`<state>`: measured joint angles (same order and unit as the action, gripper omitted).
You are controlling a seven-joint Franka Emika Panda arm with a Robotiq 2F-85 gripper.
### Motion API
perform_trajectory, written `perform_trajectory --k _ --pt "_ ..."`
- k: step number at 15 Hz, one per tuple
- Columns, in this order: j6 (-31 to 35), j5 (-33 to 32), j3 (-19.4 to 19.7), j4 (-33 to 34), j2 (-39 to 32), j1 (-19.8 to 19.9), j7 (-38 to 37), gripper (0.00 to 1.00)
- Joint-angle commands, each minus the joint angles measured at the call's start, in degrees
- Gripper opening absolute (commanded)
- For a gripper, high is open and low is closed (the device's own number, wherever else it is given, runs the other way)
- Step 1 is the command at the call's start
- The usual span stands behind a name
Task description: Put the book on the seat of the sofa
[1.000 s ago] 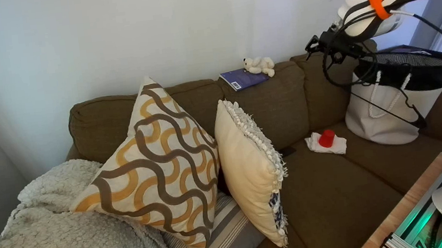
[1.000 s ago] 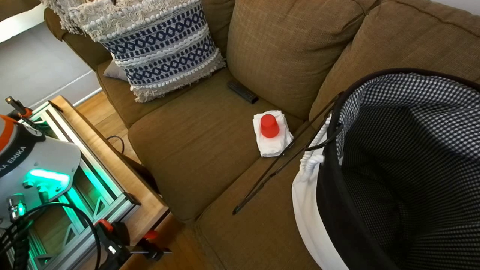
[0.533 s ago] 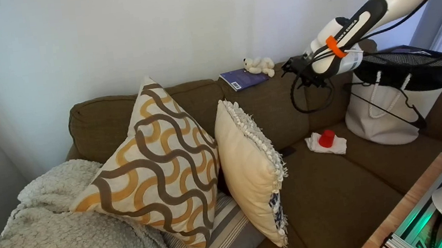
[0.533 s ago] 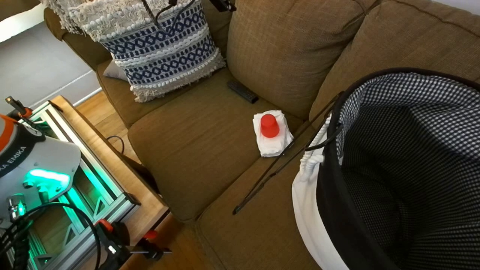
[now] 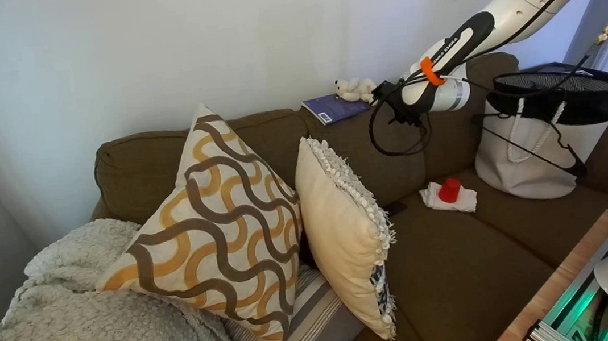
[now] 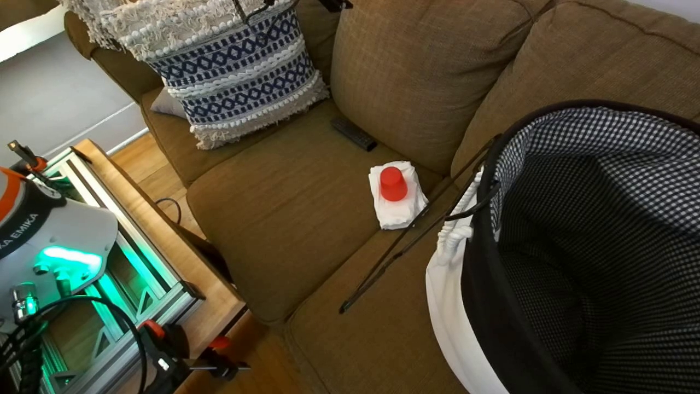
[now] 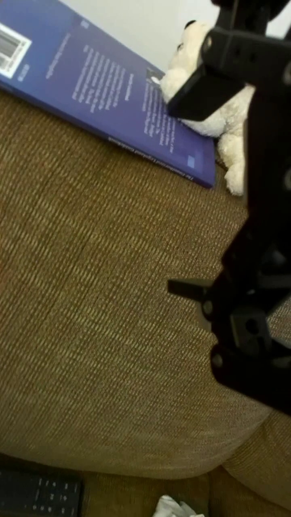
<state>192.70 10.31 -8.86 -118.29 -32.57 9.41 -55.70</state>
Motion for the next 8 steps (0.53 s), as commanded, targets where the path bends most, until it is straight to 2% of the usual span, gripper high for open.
perform_trajectory --k 1,6,8 --pt "7.8 8.3 -3.1 4.8 -6.6 -0.5 -2.0 1.0" --pt "20.4 9.6 -5.4 11.1 -13.9 -0.5 -8.4 1.0" --pt "23.2 6.3 -6.3 12.8 -15.4 0.8 -9.9 1.0"
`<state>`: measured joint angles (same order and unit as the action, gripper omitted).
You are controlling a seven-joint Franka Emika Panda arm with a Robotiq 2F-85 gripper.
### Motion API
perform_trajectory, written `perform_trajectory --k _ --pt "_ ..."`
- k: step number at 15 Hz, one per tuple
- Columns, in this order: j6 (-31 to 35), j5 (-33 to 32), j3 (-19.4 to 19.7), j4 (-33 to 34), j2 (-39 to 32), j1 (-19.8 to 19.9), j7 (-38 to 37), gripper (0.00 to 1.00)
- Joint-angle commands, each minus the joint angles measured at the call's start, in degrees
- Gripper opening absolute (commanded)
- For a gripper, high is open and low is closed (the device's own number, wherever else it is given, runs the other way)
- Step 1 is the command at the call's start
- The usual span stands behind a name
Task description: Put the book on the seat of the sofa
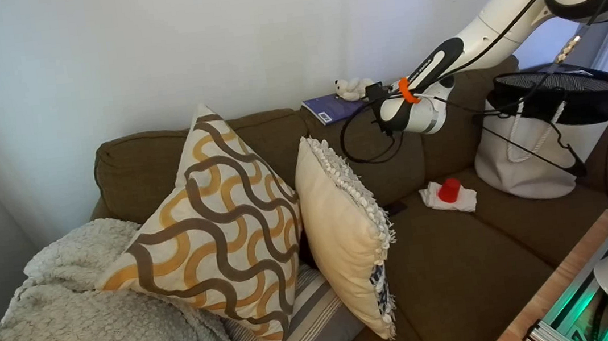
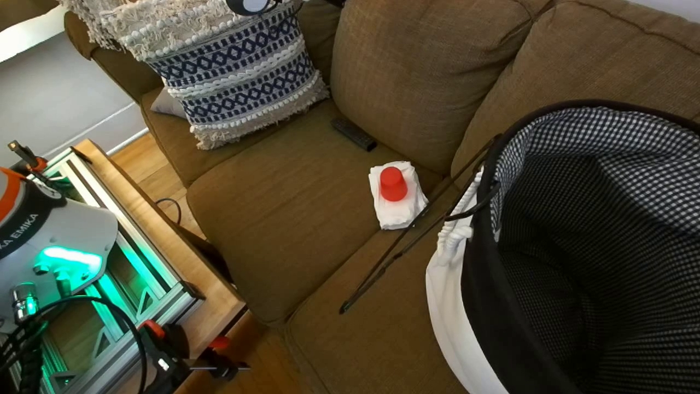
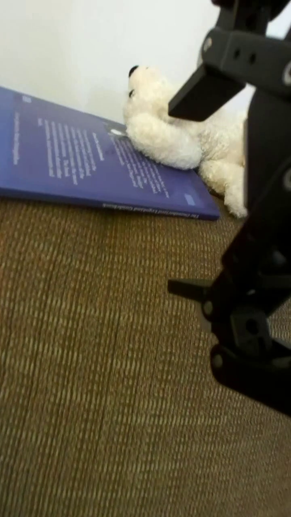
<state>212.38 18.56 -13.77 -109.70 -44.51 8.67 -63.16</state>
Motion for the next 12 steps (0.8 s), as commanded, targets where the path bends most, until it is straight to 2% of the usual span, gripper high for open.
perform_trajectory --k 1,2,3,5,7,9,10,12 --pt "2.0 -6.0 -3.7 4.4 -3.8 4.2 -4.0 1.0" --pt "0.8 -11.4 -7.4 4.6 -4.2 8.1 -7.3 1.0" --pt "1.9 -4.7 -2.1 3.0 -2.4 2.0 -3.5 1.0" --pt "1.8 -9.2 -4.9 3.8 -3.0 5.2 -6.1 1.0" --pt "0.9 -9.6 -5.2 5.3 -4.7 5.8 -6.7 1.0" --pt "-1.4 -9.6 -5.2 3.9 -3.8 5.9 -6.2 1.0" --pt "0.5 -9.3 -5.1 4.1 -3.5 5.4 -6.0 1.0" --pt "-0.2 -9.3 -5.1 4.1 -3.7 5.4 -5.8 1.0"
